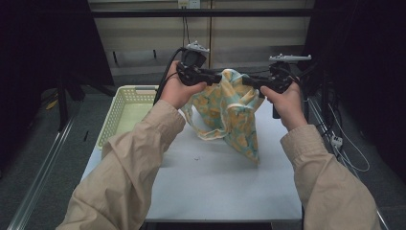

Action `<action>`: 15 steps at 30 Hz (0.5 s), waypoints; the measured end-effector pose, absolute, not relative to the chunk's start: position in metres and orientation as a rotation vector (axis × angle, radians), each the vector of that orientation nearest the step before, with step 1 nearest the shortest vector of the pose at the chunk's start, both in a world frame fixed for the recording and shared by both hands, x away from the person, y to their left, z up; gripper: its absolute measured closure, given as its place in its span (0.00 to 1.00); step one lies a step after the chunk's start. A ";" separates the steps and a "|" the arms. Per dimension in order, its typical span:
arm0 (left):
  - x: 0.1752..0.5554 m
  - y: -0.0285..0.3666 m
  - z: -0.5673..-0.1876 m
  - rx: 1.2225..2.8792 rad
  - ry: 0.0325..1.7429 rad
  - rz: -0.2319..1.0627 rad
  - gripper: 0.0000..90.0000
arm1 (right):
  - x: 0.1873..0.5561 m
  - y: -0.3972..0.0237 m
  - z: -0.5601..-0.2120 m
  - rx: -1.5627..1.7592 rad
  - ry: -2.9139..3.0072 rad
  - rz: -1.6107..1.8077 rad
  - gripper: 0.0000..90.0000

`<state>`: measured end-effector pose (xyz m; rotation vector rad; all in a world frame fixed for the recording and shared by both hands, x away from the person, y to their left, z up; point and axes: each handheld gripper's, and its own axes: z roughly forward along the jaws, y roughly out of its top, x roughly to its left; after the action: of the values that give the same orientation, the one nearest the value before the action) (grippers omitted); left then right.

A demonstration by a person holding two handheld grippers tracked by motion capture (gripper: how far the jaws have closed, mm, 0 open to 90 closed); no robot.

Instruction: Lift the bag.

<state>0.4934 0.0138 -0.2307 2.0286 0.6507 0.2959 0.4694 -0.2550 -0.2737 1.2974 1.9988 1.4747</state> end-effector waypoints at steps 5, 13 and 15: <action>0.484 0.032 -0.236 2.026 0.708 0.254 0.28 | 0.457 -0.254 -0.275 1.319 2.029 1.512 0.39; 0.459 0.068 -0.239 2.023 0.708 0.236 0.13 | 0.428 -0.260 -0.270 1.254 2.072 1.529 0.28; 0.453 0.077 -0.243 2.036 0.706 0.237 0.13 | 0.425 -0.262 -0.271 1.259 2.068 1.525 0.26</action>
<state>0.4534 0.0765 -0.2431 2.0365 0.7058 0.2371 0.4250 -0.2618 -0.2705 1.2588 2.0680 1.5254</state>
